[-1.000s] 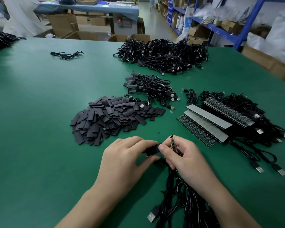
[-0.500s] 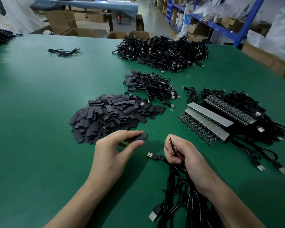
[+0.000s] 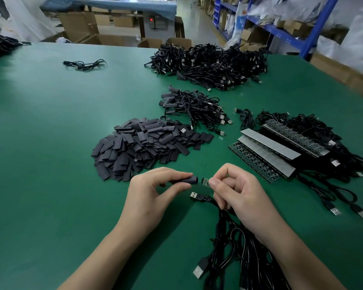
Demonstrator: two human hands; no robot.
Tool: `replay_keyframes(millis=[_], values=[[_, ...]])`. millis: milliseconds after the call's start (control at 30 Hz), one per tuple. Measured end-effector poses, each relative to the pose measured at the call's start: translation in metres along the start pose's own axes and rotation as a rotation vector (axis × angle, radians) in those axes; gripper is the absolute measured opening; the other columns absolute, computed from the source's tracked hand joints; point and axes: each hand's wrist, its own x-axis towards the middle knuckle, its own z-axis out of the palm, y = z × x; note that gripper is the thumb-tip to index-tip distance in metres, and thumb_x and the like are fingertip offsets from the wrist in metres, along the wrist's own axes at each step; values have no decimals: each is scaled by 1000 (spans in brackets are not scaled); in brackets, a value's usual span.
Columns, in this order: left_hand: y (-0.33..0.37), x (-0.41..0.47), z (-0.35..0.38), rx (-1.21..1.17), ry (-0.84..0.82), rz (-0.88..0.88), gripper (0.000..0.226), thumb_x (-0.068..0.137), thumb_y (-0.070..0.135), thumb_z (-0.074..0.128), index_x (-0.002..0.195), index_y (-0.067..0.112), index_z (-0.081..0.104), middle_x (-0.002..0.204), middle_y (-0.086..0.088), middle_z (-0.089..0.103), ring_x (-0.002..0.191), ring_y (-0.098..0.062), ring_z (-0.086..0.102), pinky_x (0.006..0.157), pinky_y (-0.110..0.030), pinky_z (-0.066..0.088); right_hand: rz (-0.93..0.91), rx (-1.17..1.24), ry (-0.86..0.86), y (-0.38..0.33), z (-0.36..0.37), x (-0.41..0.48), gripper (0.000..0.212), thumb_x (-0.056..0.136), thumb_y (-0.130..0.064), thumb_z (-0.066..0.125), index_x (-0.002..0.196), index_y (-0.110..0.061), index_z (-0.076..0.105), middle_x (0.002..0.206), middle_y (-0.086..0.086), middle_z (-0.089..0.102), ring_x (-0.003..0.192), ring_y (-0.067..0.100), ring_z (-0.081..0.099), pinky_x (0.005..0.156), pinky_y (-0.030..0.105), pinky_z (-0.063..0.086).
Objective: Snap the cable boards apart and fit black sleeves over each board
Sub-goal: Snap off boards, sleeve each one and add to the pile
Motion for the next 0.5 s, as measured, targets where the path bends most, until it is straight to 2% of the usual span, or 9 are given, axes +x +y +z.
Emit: replay_keyframes(millis=[133, 367, 433, 500], values=[[1, -1, 0, 50, -21, 45, 21, 82, 25, 83, 101, 33, 81, 97, 24, 76, 92, -5, 72, 78, -33, 54, 10, -26, -2, 1, 0, 1, 22, 102, -21, 64, 81, -18, 58, 57, 2, 62, 55, 16, 47, 59, 28, 41], [2, -2, 0, 89, -17, 87, 20, 82, 32, 81, 102, 29, 83, 96, 20, 76, 92, -1, 71, 79, -17, 51, 45, -63, -10, -2, 3, -1, 22, 91, -40, 62, 81, -21, 58, 58, 4, 64, 56, 23, 45, 60, 46, 42], [1, -3, 0, 116, -22, 111, 20, 85, 36, 80, 103, 28, 82, 97, 18, 75, 90, -4, 72, 81, -26, 57, 44, -92, -6, -2, 3, -1, 23, 90, -43, 62, 81, -22, 58, 58, 4, 64, 55, 22, 46, 60, 47, 42], [0, -3, -1, 178, -17, 154, 20, 88, 42, 78, 103, 30, 82, 97, 18, 74, 88, -5, 71, 78, -37, 59, 38, -118, -2, -1, 3, -1, 24, 89, -45, 61, 80, -23, 58, 58, 4, 65, 54, 20, 47, 59, 40, 42]])
